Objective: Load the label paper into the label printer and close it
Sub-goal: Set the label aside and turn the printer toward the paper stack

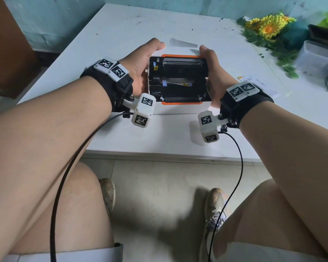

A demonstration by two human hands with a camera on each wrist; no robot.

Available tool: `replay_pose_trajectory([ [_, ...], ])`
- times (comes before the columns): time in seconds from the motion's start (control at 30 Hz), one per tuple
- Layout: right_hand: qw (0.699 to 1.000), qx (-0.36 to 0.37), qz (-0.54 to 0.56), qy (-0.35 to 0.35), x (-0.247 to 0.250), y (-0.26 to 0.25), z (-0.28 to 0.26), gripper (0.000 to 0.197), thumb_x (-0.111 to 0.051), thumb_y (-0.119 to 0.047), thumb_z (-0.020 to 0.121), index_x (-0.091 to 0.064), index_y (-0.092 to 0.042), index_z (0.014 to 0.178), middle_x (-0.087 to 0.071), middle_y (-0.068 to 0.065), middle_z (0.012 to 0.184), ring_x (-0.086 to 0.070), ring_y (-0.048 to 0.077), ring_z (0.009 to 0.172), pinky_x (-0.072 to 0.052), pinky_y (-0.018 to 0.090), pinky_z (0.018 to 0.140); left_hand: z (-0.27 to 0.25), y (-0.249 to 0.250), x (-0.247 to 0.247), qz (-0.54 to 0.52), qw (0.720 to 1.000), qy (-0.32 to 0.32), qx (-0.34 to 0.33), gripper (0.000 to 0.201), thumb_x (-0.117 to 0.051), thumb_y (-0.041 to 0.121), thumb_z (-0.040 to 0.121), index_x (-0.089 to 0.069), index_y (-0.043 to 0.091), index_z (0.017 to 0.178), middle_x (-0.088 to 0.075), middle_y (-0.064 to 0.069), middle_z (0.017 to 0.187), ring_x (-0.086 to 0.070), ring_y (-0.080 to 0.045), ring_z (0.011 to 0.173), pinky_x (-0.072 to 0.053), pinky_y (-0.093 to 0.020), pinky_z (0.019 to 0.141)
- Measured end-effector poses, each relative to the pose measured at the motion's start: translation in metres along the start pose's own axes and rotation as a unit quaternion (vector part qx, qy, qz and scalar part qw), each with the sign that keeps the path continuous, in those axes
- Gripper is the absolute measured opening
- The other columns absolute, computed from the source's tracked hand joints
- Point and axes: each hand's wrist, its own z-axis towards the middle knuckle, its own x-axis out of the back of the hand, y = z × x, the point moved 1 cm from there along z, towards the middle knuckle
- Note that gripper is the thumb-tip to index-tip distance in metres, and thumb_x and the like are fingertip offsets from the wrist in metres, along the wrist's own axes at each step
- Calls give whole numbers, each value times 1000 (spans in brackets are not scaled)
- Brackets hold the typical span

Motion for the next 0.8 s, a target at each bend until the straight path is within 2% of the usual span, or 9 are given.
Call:
replay_pose_trajectory([
  [0.1, 1000, 0, 3, -2, -1, -1, -2, 51, -51, -71, 98, -74, -25, 98, -83, 9, 113, -80, 30, 106, -59, 51, 105, -1, 0, 0, 9, 1000, -2, 0, 49, -70, 58, 91, -68, 19, 121, -81, -11, 112, -83, -32, 82, -65, -47, 71],
  [0.17, 1000, -2, 8, -11, -1, -2, -4, 51, -50, -70, 99, -74, -25, 100, -83, 9, 114, -80, 30, 107, -59, 52, 103, -2, -1, 0, 12, 1000, -6, 6, 51, -69, 60, 91, -69, 19, 121, -82, -10, 114, -83, -32, 87, -66, -47, 73],
  [0.23, 1000, -3, 16, -16, -1, -2, -4, 52, -49, -69, 99, -73, -24, 106, -82, 9, 116, -80, 30, 108, -60, 53, 101, -4, -1, 0, 14, 1000, -4, 10, 49, -70, 60, 91, -70, 19, 118, -83, -10, 106, -83, -31, 84, -66, -47, 71],
  [0.3, 1000, -3, 22, -10, -1, -2, -5, 51, -50, -68, 100, -73, -24, 105, -83, 10, 115, -80, 29, 107, -62, 52, 99, -5, -1, -1, 11, 1000, -1, 10, 47, -70, 59, 91, -70, 18, 116, -83, -9, 98, -83, -31, 77, -66, -48, 68],
  [0.37, 1000, -4, 21, -6, -2, -2, -6, 50, -49, -68, 100, -74, -24, 100, -83, 9, 112, -80, 29, 106, -62, 50, 97, -5, -1, -2, 6, 1000, 6, 3, 48, -72, 56, 92, -69, 18, 121, -81, -9, 91, -81, -31, 71, -65, -47, 65],
  [0.47, 1000, -4, 18, -1, -3, -2, -6, 50, -50, -68, 100, -75, -25, 94, -83, 10, 112, -79, 31, 109, -62, 51, 98, -4, 1, -2, 3, 1000, 9, -13, 49, -71, 53, 95, -66, 17, 129, -80, -10, 91, -81, -32, 69, -65, -47, 63],
  [0.6, 999, -2, 12, 30, -3, 1, -2, 52, -56, -72, 93, -76, -25, 101, -83, 10, 114, -79, 32, 109, -60, 52, 103, -3, 4, -3, 19, 1000, 10, -20, 40, -64, 53, 100, -63, 17, 119, -77, -7, 83, -79, -29, 65, -65, -45, 59],
  [0.7, 997, -7, 23, 77, -8, 5, 1, 63, -64, -75, 83, -76, -21, 114, -84, 8, 107, -82, 29, 97, -64, 48, 96, -2, 7, -4, 16, 999, 12, -28, 29, -62, 46, 104, -66, 18, 104, -77, -8, 86, -79, -29, 68, -67, -45, 63],
  [0.8, 994, -12, 39, 98, -12, 11, 3, 72, -70, -79, 68, -76, -21, 110, -85, 8, 102, -83, 30, 90, -65, 49, 92, -2, 7, -3, -3, 1000, 21, -20, 29, -64, 45, 101, -66, 17, 107, -75, -8, 88, -78, -30, 72, -67, -47, 71],
])
